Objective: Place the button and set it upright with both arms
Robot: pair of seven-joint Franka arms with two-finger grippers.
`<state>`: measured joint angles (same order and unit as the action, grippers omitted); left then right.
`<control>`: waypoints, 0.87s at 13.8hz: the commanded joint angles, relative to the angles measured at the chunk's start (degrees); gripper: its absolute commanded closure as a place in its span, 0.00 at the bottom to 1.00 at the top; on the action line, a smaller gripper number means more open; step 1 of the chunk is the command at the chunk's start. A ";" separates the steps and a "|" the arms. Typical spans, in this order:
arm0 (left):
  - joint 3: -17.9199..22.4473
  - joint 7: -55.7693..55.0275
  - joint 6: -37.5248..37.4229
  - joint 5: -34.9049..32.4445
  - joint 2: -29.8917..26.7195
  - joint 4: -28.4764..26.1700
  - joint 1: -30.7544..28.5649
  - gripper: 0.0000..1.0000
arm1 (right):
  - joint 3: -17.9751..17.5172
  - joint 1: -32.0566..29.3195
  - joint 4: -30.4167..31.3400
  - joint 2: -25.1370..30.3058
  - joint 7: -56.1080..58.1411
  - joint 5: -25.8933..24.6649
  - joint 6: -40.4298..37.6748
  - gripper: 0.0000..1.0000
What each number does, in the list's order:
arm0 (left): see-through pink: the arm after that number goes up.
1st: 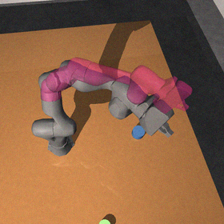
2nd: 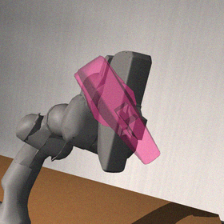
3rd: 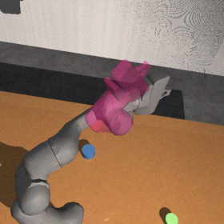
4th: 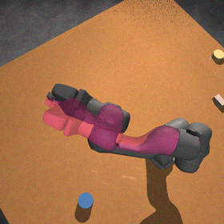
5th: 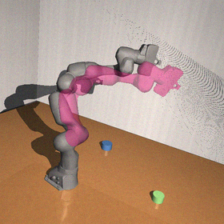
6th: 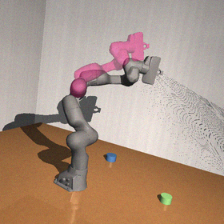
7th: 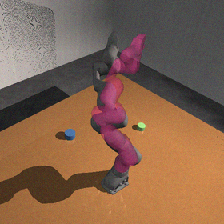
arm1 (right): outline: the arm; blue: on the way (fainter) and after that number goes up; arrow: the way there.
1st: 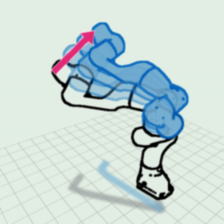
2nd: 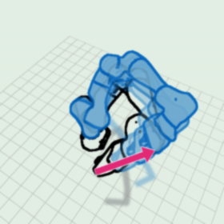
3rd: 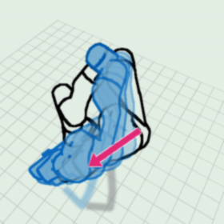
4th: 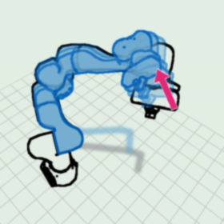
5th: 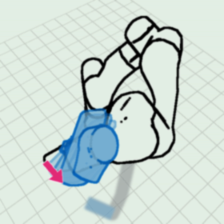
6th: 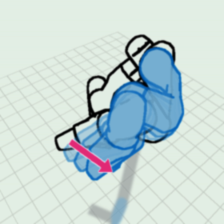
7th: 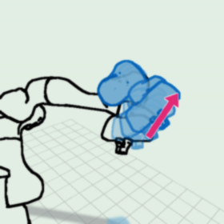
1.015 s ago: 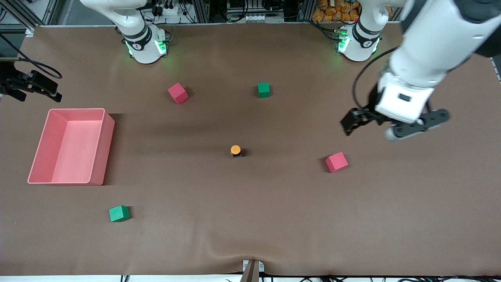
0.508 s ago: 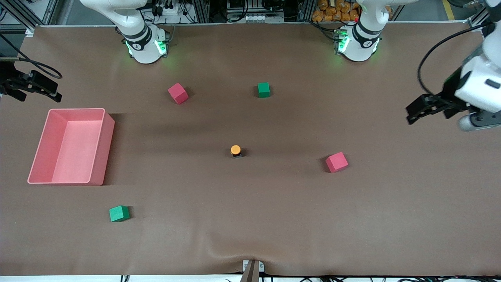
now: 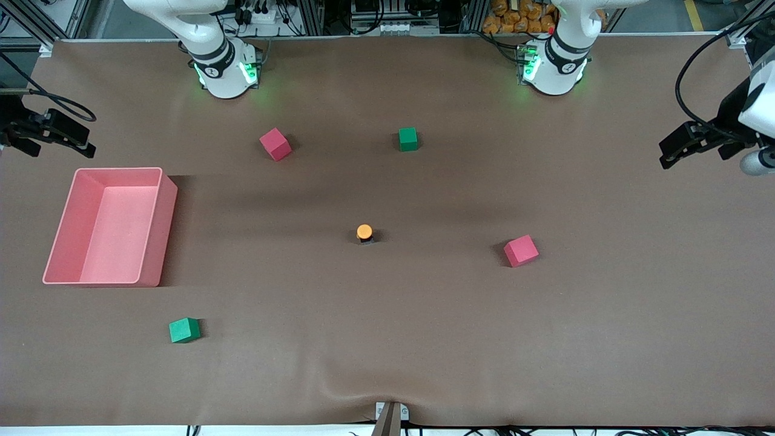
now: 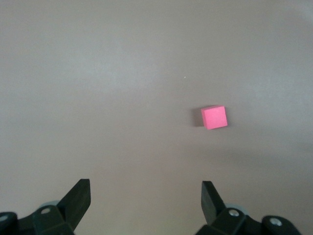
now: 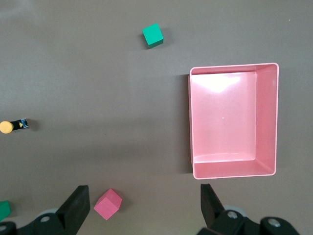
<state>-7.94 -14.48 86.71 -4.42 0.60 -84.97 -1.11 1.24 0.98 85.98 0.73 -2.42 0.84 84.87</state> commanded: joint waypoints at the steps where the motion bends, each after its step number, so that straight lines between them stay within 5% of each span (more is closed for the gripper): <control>1: 1.35 1.12 1.35 2.65 -5.95 -6.85 0.58 0.00 | -0.53 -0.72 -1.26 -0.55 0.75 -0.75 -0.76 0.00; 12: 3.73 4.11 -0.49 4.77 -8.69 -8.54 3.66 0.00 | -0.53 -0.72 -1.17 -0.47 0.75 -0.75 -0.85 0.00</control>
<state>-4.88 -11.07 86.81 -0.49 -7.00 -93.23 1.82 1.24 0.98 85.98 0.73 -2.42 0.84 84.84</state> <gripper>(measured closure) 0.000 0.000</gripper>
